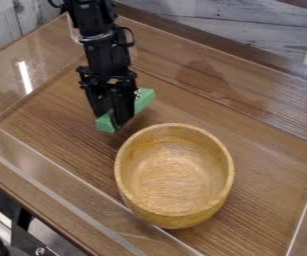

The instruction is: Remove the green block from inside the brown bowl and put it on the table

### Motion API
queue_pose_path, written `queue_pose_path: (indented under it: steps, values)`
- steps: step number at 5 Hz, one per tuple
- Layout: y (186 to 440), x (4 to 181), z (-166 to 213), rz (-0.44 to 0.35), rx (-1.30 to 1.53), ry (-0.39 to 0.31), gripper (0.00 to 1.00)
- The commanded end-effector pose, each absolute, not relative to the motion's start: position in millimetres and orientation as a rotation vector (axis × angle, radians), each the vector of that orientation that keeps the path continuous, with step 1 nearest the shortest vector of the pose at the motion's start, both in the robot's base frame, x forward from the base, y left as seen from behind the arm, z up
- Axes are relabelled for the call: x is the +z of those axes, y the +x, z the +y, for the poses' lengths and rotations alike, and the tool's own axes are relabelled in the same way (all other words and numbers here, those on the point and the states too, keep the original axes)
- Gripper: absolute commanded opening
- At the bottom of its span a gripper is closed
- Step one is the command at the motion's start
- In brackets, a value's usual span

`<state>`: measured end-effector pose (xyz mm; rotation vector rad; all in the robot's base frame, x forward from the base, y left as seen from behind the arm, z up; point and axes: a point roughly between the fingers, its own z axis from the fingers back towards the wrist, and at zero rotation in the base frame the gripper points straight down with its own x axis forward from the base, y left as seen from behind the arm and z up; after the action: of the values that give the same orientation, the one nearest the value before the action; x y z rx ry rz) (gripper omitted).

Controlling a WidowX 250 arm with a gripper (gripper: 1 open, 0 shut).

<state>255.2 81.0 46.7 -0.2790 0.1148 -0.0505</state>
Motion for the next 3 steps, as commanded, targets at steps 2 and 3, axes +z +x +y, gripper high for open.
queue_pose_path:
  steps: [2,3]
  values:
    - [266.6,59.5,84.2,0.082,-0.063,-0.256,0.0]
    - [266.4,59.7,84.0,0.094,-0.062,-0.259,0.0]
